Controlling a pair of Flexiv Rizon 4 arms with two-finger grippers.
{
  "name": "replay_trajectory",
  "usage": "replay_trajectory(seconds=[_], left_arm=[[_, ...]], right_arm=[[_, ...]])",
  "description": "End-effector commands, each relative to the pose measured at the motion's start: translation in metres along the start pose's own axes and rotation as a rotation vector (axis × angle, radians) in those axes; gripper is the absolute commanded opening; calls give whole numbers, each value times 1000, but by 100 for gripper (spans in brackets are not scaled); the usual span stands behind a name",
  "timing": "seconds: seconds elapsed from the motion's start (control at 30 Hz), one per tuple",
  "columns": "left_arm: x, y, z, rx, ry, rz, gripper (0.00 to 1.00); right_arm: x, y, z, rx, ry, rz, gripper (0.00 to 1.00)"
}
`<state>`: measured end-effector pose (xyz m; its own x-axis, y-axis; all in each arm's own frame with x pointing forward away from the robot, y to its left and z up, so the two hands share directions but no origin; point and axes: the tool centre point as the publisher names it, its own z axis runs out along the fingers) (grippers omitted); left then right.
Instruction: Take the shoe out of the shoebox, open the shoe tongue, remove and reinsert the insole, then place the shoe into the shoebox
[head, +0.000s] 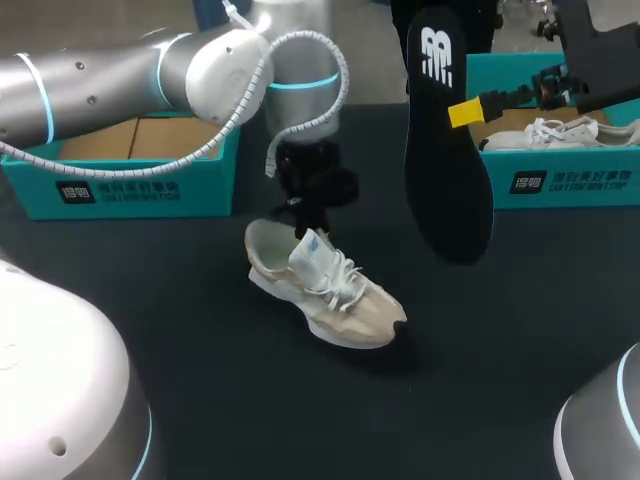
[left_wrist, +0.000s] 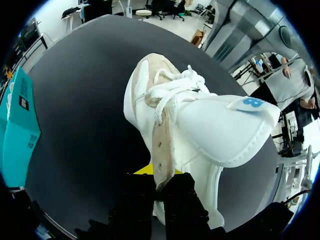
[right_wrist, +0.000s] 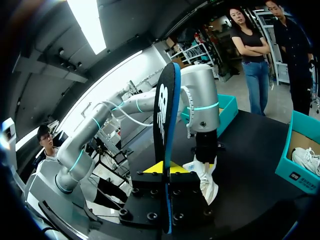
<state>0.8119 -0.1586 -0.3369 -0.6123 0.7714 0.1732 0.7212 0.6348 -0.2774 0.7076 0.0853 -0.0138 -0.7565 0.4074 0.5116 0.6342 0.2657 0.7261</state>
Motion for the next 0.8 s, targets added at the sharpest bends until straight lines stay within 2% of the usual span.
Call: replay_trajectory(seconds=[0.03, 0.23, 0.43, 0.8], left_arm=[[-13, -2, 0, -64, 261, 446, 0], [-16, -15, -2, -145, 274, 545, 0], [-20, -14, -2, -213, 308, 589, 0], [-36, -3, -5, -209, 288, 577, 0]], right_arm=[[-1, 2, 2, 3, 0, 1, 0], [-1, 2, 2, 3, 0, 1, 0], [-1, 2, 2, 3, 0, 1, 0], [-1, 2, 2, 3, 0, 1, 0]])
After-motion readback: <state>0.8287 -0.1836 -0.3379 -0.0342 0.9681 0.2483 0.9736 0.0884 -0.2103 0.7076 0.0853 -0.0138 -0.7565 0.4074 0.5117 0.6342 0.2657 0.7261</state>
